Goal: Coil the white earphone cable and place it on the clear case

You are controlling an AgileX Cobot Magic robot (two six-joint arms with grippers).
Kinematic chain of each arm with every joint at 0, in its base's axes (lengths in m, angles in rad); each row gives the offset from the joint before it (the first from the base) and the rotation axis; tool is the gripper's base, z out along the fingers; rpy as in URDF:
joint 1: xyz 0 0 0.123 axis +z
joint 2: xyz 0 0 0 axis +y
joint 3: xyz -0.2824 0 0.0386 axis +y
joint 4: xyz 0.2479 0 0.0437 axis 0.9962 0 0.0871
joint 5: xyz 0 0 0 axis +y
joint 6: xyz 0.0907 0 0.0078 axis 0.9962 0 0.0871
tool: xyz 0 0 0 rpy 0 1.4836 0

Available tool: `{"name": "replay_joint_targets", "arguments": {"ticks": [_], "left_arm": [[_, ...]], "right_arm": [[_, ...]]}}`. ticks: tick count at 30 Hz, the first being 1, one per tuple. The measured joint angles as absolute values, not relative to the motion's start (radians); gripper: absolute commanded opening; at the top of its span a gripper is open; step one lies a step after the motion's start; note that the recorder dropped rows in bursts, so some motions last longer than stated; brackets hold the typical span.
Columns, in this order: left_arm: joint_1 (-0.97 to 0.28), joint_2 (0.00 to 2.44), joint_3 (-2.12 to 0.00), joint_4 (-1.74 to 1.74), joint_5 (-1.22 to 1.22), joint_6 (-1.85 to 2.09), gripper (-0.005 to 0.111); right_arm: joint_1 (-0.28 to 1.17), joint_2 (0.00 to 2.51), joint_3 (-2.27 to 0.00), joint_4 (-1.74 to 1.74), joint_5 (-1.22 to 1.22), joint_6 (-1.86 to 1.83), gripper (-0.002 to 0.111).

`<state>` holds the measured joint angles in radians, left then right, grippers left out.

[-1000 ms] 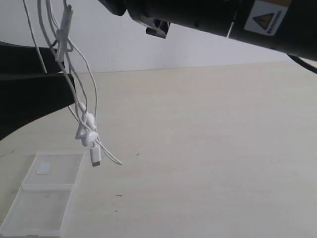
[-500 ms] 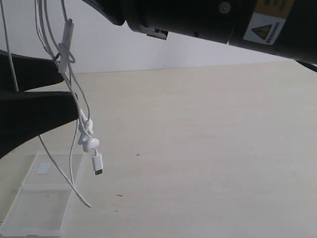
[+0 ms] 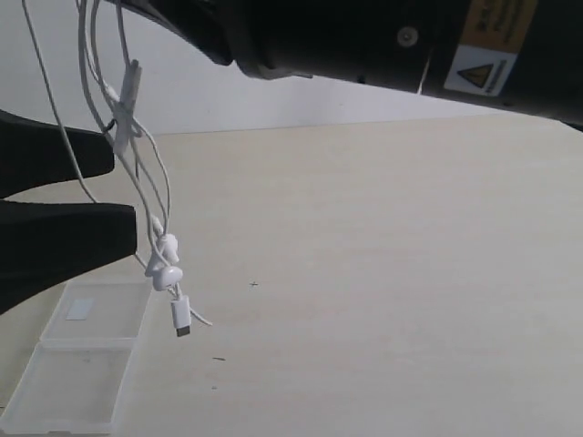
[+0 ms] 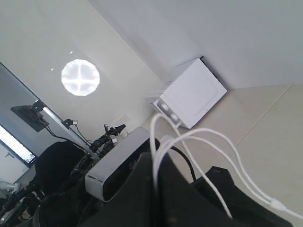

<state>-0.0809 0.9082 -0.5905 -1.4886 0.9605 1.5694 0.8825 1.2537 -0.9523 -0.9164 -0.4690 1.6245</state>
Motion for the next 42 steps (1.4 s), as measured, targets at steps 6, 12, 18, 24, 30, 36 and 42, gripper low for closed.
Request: {"name": "replay_joint_targets", "arguments": {"ticks": [6, 12, 18, 24, 30, 36, 42], "left_arm": [[-0.081, 0.898, -0.591, -1.480, 0.965, 1.551, 0.085], [-0.081, 0.898, -0.591, -1.497, 0.960, 1.545, 0.085], [-0.081, 0.898, -0.591, -1.532, 0.962, 1.545, 0.085], [-0.081, 0.898, -0.591, -1.556, 0.975, 1.554, 0.085], [-0.081, 0.898, -0.591, -1.581, 0.975, 1.568, 0.085], [-0.081, 0.898, -0.591, -1.564, 0.940, 1.568, 0.085], [-0.081, 0.885, -0.591, -1.497, 0.898, 1.544, 0.085]], "right_arm": [[0.883, 1.254, -0.952, -0.943, -0.465, 1.624, 0.000], [0.883, 1.254, -0.952, -0.946, -0.465, 1.626, 0.000], [0.883, 1.254, -0.952, -0.927, -0.465, 1.626, 0.000], [0.883, 1.264, -0.952, -0.869, -0.473, 1.622, 0.000], [0.883, 1.302, -0.952, -0.821, -0.528, 1.619, 0.000], [0.883, 1.304, -0.952, -0.795, -0.547, 1.607, 0.000], [0.883, 1.304, -0.952, -0.793, -0.546, 1.603, 0.000]]}}
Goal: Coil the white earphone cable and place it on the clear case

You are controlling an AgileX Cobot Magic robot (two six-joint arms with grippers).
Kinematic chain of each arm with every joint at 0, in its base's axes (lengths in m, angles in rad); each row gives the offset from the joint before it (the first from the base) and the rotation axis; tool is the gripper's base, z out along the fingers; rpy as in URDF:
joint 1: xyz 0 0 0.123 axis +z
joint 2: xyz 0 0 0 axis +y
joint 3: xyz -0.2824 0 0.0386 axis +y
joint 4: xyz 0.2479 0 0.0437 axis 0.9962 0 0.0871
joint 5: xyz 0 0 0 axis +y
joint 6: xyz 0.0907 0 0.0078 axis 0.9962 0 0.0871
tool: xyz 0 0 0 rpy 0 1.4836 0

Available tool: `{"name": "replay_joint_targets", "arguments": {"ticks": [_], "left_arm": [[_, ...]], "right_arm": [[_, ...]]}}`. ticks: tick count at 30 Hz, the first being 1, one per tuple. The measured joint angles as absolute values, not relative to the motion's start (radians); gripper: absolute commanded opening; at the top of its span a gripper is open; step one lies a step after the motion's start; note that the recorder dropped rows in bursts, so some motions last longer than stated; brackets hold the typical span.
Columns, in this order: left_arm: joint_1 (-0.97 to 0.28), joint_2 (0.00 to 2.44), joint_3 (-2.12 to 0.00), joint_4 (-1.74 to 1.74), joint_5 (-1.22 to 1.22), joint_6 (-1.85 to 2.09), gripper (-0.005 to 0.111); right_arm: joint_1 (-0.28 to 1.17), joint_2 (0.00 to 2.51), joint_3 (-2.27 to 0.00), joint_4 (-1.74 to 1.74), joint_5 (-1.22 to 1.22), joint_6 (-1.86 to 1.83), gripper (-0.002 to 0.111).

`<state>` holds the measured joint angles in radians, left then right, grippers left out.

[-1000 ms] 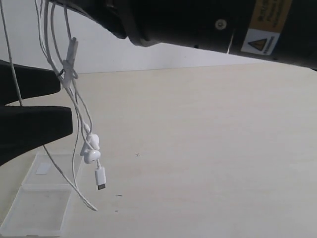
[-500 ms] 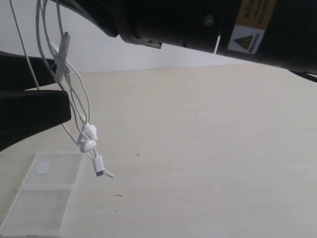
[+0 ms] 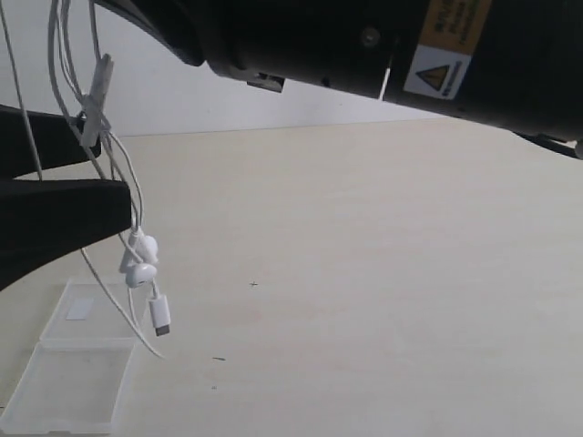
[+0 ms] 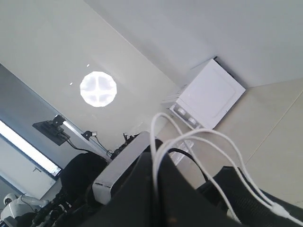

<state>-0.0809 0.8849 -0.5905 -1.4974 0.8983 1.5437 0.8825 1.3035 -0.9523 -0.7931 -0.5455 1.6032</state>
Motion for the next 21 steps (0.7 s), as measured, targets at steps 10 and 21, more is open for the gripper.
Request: {"name": "replay_joint_targets", "arguments": {"ticks": [10, 21], "left_arm": [[-0.081, 0.870, -0.591, -1.504, 0.813, 1.543, 0.085], [-0.081, 0.924, -0.591, -1.579, 0.864, 1.592, 0.085]], "right_arm": [[0.883, 1.304, -0.952, -0.793, -0.544, 1.601, 0.000], [0.883, 1.304, -0.952, -0.791, -0.544, 1.589, 0.000]]}}
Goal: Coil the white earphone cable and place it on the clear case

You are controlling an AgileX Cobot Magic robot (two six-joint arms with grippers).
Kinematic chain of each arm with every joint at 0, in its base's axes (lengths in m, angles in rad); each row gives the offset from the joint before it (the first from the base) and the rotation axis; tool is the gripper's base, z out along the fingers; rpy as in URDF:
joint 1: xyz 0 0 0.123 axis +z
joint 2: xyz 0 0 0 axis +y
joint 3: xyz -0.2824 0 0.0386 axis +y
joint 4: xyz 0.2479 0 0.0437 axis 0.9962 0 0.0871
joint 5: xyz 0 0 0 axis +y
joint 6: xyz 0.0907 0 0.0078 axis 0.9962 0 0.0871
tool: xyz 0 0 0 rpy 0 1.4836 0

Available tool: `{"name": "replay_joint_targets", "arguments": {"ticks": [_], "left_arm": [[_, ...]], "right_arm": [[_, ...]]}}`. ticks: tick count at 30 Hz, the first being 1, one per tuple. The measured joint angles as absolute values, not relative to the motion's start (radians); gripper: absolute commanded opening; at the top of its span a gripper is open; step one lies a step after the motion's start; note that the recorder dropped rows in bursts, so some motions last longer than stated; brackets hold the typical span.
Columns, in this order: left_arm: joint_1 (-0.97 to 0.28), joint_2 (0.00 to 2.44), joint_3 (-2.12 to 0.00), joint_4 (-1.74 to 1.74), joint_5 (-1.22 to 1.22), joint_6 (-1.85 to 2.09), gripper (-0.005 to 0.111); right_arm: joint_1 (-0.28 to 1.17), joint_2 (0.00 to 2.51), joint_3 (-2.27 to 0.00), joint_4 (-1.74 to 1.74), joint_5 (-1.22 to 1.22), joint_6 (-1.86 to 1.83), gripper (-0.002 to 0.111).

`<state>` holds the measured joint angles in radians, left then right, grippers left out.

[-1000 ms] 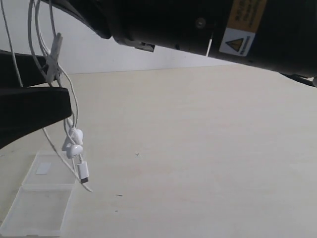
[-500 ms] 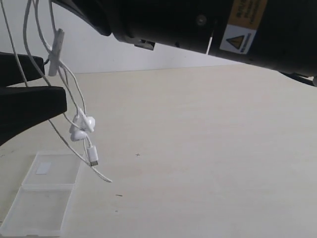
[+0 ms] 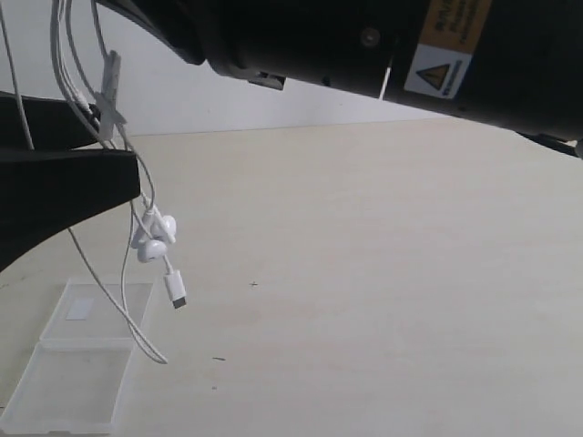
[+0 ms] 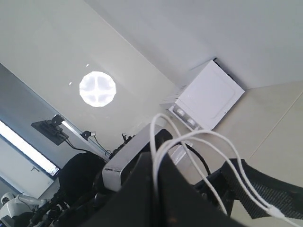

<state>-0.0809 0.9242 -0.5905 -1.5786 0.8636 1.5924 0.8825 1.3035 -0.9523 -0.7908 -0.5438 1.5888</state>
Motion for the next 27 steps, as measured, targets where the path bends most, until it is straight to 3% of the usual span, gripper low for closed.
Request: {"name": "replay_joint_targets", "arguments": {"ticks": [21, 27], "left_arm": [[-0.081, 0.931, -0.591, -1.602, 0.985, 1.618, 0.084], [-0.081, 0.944, -0.591, -1.622, 0.985, 1.626, 0.074]], "right_arm": [[0.883, 1.304, -0.952, -0.784, -0.558, 1.585, 0.000], [0.883, 1.304, -0.952, -0.773, -0.567, 1.583, 0.000]]}}
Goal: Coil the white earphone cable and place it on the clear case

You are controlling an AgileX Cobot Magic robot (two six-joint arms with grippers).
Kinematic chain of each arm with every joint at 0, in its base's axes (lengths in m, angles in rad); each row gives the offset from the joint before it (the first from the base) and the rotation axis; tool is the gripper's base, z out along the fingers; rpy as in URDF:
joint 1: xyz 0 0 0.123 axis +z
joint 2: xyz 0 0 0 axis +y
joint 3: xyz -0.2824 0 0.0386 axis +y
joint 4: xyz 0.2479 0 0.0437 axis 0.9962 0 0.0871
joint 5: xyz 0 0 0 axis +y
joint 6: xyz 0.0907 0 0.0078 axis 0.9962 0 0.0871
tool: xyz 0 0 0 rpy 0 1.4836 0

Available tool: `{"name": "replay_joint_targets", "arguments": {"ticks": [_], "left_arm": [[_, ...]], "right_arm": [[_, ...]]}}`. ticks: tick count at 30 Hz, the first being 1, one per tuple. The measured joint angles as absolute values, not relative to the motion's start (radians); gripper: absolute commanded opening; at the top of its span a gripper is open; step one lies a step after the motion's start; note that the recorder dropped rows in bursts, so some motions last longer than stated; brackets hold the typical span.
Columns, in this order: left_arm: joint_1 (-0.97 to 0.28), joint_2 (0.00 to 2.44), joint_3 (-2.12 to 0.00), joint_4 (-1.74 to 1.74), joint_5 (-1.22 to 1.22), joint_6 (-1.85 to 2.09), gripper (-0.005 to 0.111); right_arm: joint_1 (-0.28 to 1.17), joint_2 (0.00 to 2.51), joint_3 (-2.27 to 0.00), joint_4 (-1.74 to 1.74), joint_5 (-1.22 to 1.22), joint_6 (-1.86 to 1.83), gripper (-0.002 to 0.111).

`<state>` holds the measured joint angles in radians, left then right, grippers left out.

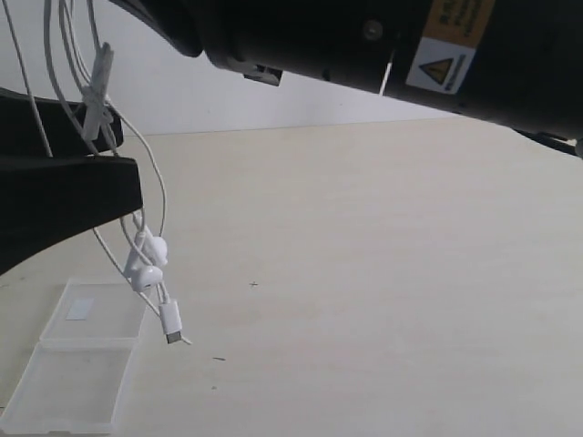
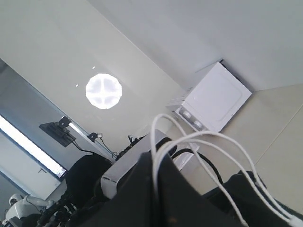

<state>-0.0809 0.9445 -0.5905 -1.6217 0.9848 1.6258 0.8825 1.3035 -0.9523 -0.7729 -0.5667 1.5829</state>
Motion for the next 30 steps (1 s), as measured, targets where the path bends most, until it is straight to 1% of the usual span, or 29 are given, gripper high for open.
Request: {"name": "replay_joint_targets", "arguments": {"ticks": [3, 7, 16, 30], "left_arm": [[-0.081, 0.950, -0.591, -1.629, 0.985, 1.632, 0.074], [-0.081, 0.952, -0.591, -1.640, 0.983, 1.638, 0.077], [-0.081, 0.952, -0.591, -1.641, 0.940, 1.638, 0.077], [-0.081, 0.952, -0.591, -1.673, 0.939, 1.642, 0.077]], "right_arm": [[0.883, 1.304, -0.952, -0.771, -0.575, 1.583, 0.000], [0.883, 1.304, -0.952, -0.769, -0.583, 1.583, 0.000], [0.883, 1.304, -0.952, -0.769, -0.587, 1.583, 0.000], [0.883, 1.304, -0.952, -0.767, -0.588, 1.583, 0.000]]}}
